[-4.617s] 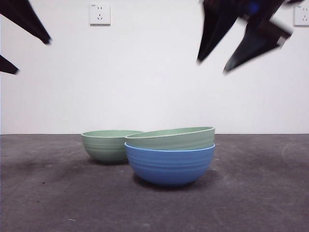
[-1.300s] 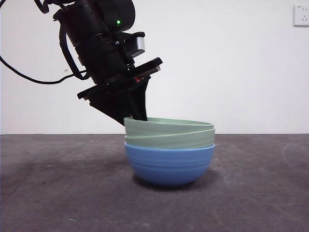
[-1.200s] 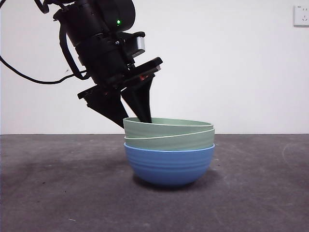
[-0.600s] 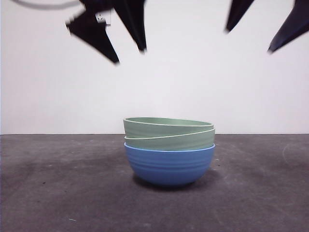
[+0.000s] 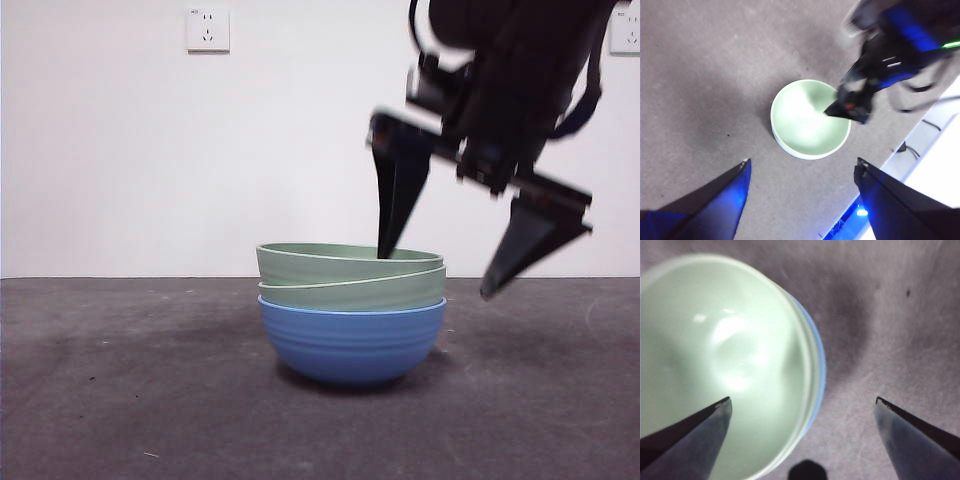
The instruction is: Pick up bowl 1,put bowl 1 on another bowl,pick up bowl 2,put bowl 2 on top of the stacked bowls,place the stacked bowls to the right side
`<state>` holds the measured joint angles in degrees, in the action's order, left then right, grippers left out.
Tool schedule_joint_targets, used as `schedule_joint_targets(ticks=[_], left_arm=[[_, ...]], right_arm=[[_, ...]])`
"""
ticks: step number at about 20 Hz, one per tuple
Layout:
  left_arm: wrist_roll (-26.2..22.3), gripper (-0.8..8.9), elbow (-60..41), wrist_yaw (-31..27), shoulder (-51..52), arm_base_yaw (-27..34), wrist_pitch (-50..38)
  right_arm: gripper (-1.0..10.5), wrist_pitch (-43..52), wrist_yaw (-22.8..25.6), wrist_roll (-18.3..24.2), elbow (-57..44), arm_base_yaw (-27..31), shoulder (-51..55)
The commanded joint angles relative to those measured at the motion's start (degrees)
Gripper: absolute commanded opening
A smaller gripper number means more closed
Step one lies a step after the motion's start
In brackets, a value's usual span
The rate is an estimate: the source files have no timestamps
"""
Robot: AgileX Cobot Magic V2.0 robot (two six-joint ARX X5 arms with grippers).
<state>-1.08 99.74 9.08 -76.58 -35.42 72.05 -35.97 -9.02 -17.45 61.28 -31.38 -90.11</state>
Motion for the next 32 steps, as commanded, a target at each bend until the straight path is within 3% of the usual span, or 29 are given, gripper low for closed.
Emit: schedule_joint_targets(ticks=[1, 6, 13, 19, 27, 32], left_arm=[[-0.68, 3.47, -0.13, -0.15, 1.73, -0.13, 0.46], [-0.66, 3.46, -0.13, -0.15, 3.67, -0.13, 0.83], [-0.66, 3.46, -0.13, -0.22, 3.91, -0.13, 1.77], [-0.66, 3.46, -0.13, -0.2, 3.91, -0.13, 1.79], [-0.68, 3.46, -0.13, -0.17, 3.91, -0.13, 1.77], [-0.68, 3.46, -0.13, -0.07, 3.91, -0.13, 1.77]], right_arm=[[4.7, 0.59, -1.2, -1.14, -0.13, 0.13, -2.99], [4.6, 1.68, -3.08, -1.88, -0.13, 0.13, -5.99], [1.5, 1.66, -3.08, -2.03, -0.13, 0.13, -6.23], [-0.1, 1.7, -3.06, -2.01, -0.13, 0.13, -6.23], [-0.1, 2.49, -3.04, -1.99, -0.11, 0.42, -2.99], [-0.1, 4.83, -2.86, -1.73, 0.52, 6.36, 0.76]])
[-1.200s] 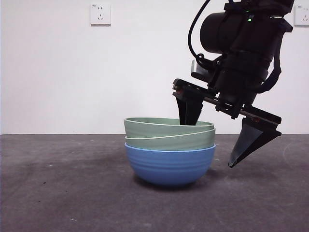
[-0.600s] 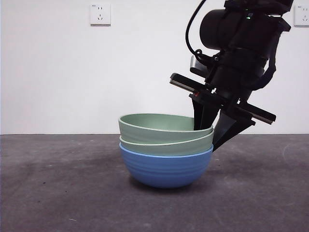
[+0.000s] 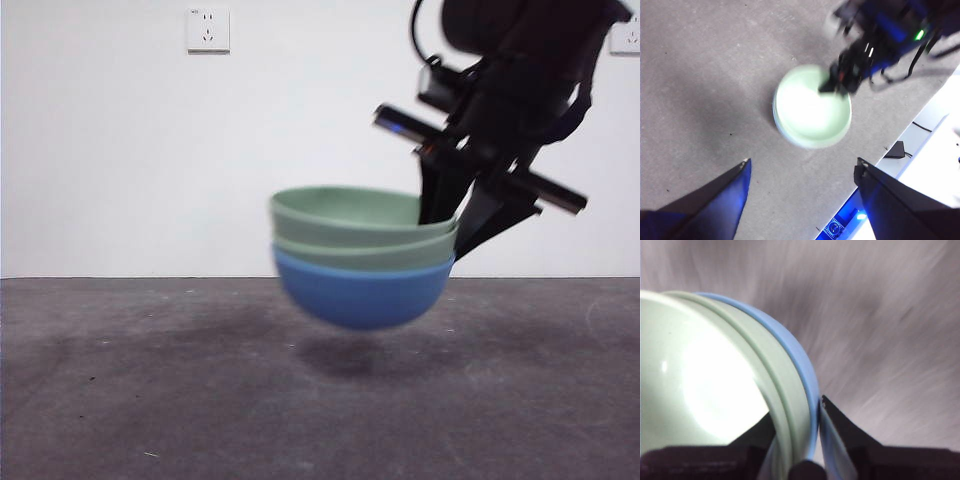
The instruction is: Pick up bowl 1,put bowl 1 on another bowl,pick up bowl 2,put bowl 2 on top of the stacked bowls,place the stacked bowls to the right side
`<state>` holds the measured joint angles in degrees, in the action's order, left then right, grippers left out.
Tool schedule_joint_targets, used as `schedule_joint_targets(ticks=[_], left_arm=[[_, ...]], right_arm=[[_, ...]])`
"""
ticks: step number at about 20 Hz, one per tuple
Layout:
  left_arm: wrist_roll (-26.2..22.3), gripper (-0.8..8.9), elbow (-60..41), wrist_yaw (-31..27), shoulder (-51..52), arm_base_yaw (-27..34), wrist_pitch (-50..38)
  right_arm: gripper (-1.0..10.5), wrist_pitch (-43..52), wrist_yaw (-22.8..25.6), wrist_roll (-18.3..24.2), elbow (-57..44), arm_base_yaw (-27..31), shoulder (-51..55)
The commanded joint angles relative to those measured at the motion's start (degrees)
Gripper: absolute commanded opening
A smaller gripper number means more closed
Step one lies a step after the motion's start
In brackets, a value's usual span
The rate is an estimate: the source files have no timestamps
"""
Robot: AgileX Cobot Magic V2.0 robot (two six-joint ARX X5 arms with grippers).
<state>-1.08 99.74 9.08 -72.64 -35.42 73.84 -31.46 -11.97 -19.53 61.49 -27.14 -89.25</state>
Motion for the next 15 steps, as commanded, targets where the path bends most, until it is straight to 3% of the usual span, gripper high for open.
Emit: schedule_joint_targets(ticks=[1, 9, 15], left_arm=[[-0.68, 3.46, -0.13, -0.04, -0.02, -0.13, 0.02], [-0.61, 3.46, -0.13, 0.0, -0.02, -0.13, 0.68], [-0.39, 3.46, -0.13, 0.0, -0.02, -0.13, 0.63]], right_arm=[[-0.1, 0.48, 0.11, 1.03, 0.61, 4.48, -0.11], [-0.1, 6.56, 1.18, 1.64, 0.61, 19.1, -1.81], [-0.1, 7.19, 1.77, 3.61, 0.61, 21.57, -8.44]])
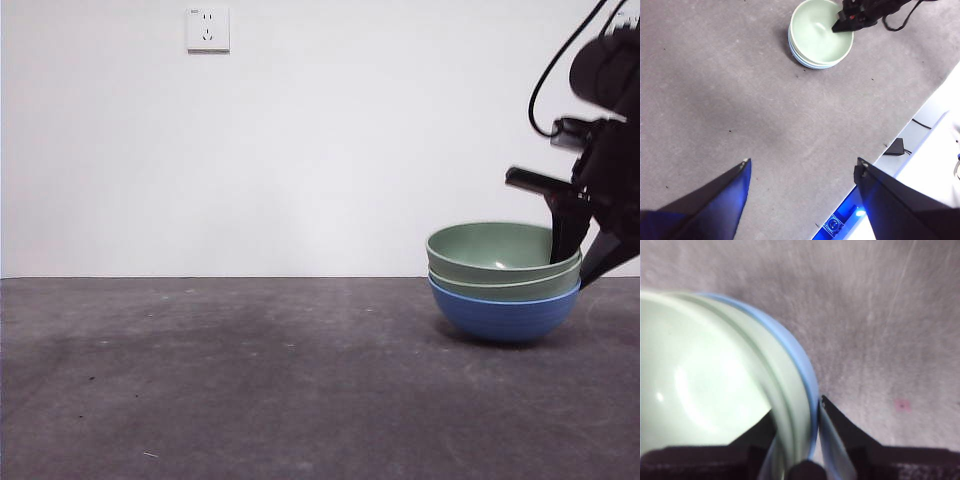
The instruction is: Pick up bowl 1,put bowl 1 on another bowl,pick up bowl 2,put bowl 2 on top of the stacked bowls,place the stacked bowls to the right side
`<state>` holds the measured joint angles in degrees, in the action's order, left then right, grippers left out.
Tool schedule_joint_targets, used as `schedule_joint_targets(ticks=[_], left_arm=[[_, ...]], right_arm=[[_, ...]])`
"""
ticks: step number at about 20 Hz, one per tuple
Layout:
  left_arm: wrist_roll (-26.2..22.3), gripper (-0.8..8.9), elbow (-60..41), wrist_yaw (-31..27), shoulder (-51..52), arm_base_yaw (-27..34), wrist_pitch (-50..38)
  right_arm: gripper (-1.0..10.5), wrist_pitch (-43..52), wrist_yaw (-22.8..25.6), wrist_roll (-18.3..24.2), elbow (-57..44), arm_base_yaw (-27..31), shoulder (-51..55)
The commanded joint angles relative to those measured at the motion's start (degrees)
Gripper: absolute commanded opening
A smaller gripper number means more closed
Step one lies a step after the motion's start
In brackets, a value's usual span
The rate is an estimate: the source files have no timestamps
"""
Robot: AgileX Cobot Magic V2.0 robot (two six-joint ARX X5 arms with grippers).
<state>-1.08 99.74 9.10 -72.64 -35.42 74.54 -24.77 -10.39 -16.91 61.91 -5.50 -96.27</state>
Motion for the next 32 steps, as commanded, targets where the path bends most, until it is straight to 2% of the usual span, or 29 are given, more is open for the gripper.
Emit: schedule_joint_targets(ticks=[1, 5, 9, 11, 18, 24, 28, 31, 32], left_arm=[[-0.31, 3.46, -0.13, -0.02, -0.02, -0.13, -0.07], [-0.22, 3.46, -0.13, -0.04, -0.02, -0.13, 0.11], [-0.24, 3.46, -0.13, -0.04, -0.02, -0.13, 0.09], [-0.24, 3.46, -0.13, -0.04, -0.02, -0.13, 0.09], [-0.26, 3.46, -0.13, -0.07, -0.02, -0.13, 0.09], [-0.52, 3.46, -0.13, -0.07, -0.02, -0.13, -0.52], [-0.7, 3.46, -0.13, -0.07, -0.02, -0.13, -1.64], [-2.29, 3.45, -0.13, -0.07, -0.02, -0.13, -1.51], [-2.71, 3.46, -0.13, -0.07, -0.02, -0.13, -1.55]], right_arm=[[-0.1, 0.5, 0.24, 1.29, 0.2, -0.04, -2.32], [-0.1, 0.24, -0.02, 1.84, 0.2, 0.15, -4.42], [1.7, -0.02, 0.0, 1.99, 0.2, 0.2, -4.42], [1.9, -0.22, -0.09, 2.01, 0.2, 0.2, -4.42], [2.0, -0.26, -0.17, 2.58, 0.2, 0.2, -3.17], [2.0, -1.92, -0.11, 3.96, 0.22, 0.2, 4.66], [2.0, -9.77, -0.37, 5.18, 0.22, 0.17, 13.33], [1.9, -21.77, -4.68, 9.66, 0.22, -0.07, 19.8], [1.9, -26.91, -4.7, 11.08, 0.22, -0.66, 21.94]])
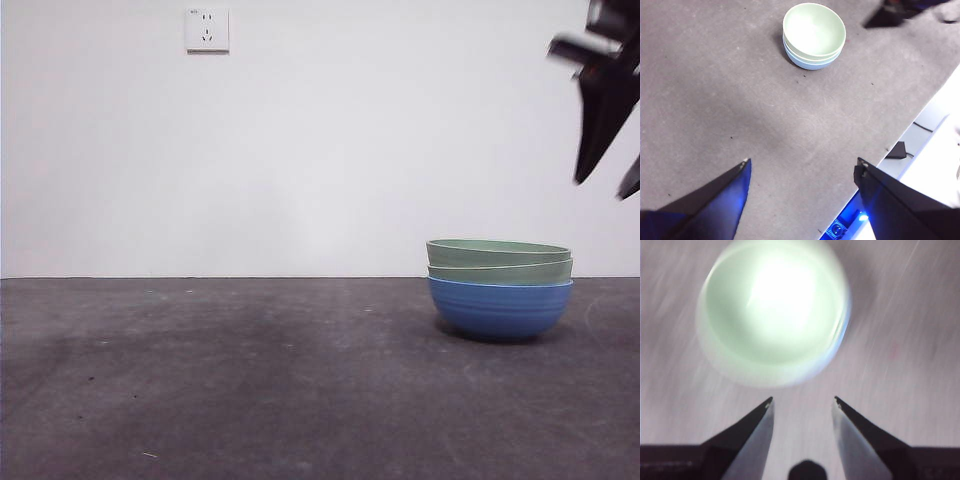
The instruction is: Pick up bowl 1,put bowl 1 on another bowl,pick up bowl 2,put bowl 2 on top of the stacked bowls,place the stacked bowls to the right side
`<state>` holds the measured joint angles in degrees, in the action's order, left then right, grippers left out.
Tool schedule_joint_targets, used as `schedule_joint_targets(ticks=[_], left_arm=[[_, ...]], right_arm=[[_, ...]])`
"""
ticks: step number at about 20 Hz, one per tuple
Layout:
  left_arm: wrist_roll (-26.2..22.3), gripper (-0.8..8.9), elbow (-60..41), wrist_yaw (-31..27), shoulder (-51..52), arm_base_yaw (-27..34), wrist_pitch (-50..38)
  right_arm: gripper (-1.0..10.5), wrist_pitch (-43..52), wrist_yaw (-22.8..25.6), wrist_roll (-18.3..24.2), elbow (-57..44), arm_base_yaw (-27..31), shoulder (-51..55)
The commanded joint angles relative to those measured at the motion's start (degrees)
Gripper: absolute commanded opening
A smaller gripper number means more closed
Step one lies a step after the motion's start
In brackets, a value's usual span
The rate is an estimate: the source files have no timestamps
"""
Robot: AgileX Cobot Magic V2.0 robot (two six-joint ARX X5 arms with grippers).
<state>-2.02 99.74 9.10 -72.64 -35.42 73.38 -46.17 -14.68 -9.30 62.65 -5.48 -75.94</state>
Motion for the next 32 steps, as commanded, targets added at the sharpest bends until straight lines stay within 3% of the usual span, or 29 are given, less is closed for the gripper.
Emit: schedule_joint_targets(ticks=[1, 5, 7, 8, 28, 30, 32], left_arm=[[-2.21, 3.45, -0.13, -0.04, -0.02, -0.13, -0.35], [-2.58, 3.3, -0.13, -0.02, -0.02, -0.13, 0.22], [-2.75, 1.17, -0.13, -0.04, -0.02, -0.13, 0.66], [-2.75, -0.15, -0.13, -0.04, -0.02, -0.13, 0.66], [-2.6, -0.04, -0.13, -0.28, 0.07, -0.02, -0.48], [-4.24, -0.04, -0.15, -3.26, 1.44, 1.51, -3.32], [-8.0, -0.04, -0.74, -2.69, 3.82, 5.95, -11.1]], right_arm=[[1.9, -9.4, -0.39, 5.03, -0.52, -1.2, 3.15], [1.8, -18.1, -0.42, 7.48, -0.52, -4.74, 8.96], [0.0, -19.04, -0.42, 8.28, -0.52, -6.8, 11.17], [-0.1, -19.04, -0.44, 8.63, -0.52, -7.8, 12.13], [0.0, -18.62, 0.0, 8.79, -0.52, -9.27, 13.14], [0.0, -18.62, 0.0, 8.79, -0.52, -9.27, 13.14], [0.0, -18.62, 0.0, 8.79, -0.52, -9.27, 13.14]])
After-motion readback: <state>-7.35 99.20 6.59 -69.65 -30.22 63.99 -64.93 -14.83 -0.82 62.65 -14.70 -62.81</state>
